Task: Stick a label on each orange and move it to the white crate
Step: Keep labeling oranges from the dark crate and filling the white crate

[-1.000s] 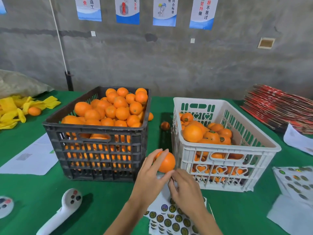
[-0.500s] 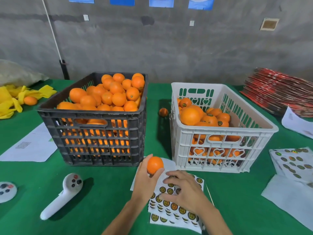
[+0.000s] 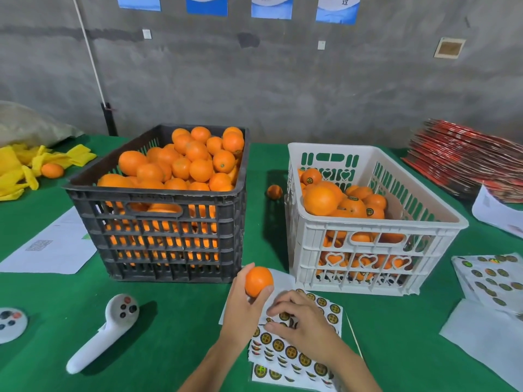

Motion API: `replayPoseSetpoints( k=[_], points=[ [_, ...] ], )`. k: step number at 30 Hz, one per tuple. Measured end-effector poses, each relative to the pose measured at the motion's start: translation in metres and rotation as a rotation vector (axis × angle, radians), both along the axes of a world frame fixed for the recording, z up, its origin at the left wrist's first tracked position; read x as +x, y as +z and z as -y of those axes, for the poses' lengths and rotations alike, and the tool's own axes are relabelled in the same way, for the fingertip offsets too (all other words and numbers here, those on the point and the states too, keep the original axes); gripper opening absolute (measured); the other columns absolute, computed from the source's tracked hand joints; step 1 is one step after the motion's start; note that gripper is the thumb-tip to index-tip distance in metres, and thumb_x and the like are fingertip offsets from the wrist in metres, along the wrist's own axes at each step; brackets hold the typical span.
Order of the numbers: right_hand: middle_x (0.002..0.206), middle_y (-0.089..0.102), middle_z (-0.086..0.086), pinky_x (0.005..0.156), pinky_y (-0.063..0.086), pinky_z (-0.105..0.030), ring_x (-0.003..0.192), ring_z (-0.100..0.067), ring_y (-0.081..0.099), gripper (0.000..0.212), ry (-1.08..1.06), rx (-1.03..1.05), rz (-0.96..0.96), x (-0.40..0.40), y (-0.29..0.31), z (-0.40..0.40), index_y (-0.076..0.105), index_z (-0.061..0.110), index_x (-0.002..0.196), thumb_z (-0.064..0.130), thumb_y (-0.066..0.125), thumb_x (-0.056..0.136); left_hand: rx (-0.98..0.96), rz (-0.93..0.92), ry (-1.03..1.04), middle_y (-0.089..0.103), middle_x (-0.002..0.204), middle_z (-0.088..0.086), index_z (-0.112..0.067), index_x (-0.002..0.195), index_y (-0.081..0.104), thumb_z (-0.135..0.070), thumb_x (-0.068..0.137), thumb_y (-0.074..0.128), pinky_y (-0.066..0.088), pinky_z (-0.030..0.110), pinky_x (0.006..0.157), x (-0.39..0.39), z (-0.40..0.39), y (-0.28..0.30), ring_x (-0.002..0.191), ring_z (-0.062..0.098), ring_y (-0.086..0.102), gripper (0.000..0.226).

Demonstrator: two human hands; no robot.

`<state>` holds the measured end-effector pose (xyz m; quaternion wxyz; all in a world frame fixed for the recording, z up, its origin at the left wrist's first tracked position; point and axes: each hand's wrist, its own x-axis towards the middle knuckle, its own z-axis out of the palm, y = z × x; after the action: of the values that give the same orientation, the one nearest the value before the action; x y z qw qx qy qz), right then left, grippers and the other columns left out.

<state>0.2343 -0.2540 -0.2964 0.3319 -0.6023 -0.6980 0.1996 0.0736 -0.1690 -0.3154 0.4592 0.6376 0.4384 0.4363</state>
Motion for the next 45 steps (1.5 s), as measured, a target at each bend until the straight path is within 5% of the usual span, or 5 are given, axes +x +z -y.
replayPoseSetpoints(
  k=[5,22,35,40,45],
  points=[
    [0.118,0.057,0.018,0.105,0.04,-0.036,0.12,-0.008,0.051,0.036,0.022,-0.069,-0.083,0.003,-0.001,-0.002,0.069,0.048,0.108,0.073,0.067,0.083,0.021,-0.006,-0.007,0.052,0.138,-0.013,-0.045,0.142,0.044,-0.046,0.092,0.074,0.053,0.021,0.093,-0.001,0.0,-0.003,0.118,0.001,0.06,0.059],
    [0.118,0.058,0.021,0.11,0.038,-0.035,0.123,-0.002,0.048,0.021,0.03,-0.205,-0.203,0.006,0.008,-0.004,0.072,0.047,0.105,0.054,0.074,0.085,0.04,-0.049,-0.001,0.048,0.141,-0.013,-0.044,0.144,0.043,-0.045,0.092,0.074,0.044,0.002,0.087,-0.001,0.0,-0.003,0.117,-0.016,0.05,0.06],
    [0.117,0.061,0.017,0.108,0.04,-0.038,0.122,-0.006,0.052,0.019,0.029,-0.185,-0.225,0.004,0.009,-0.005,0.076,0.044,0.101,0.055,0.073,0.086,0.033,-0.039,-0.016,0.047,0.142,-0.016,-0.047,0.143,0.042,-0.049,0.089,0.074,0.054,0.023,0.096,0.0,0.0,-0.003,0.118,-0.014,0.051,0.062],
    [0.115,0.062,0.018,0.108,0.04,-0.037,0.12,-0.006,0.053,0.016,0.018,-0.183,-0.223,0.004,0.011,-0.004,0.077,0.044,0.099,0.054,0.071,0.087,0.032,-0.061,-0.014,0.048,0.14,-0.016,-0.044,0.143,0.043,-0.04,0.093,0.075,0.045,0.003,0.086,0.0,0.002,-0.001,0.116,-0.015,0.051,0.06],
    [0.113,0.063,0.016,0.107,0.041,-0.035,0.118,-0.008,0.055,0.007,0.004,-0.167,-0.225,0.002,0.012,-0.004,0.078,0.041,0.094,0.04,0.074,0.088,0.021,-0.064,-0.021,0.046,0.139,-0.018,-0.048,0.14,0.042,-0.038,0.093,0.075,0.044,0.001,0.085,-0.001,0.003,0.002,0.116,-0.017,0.049,0.059]
  ],
)
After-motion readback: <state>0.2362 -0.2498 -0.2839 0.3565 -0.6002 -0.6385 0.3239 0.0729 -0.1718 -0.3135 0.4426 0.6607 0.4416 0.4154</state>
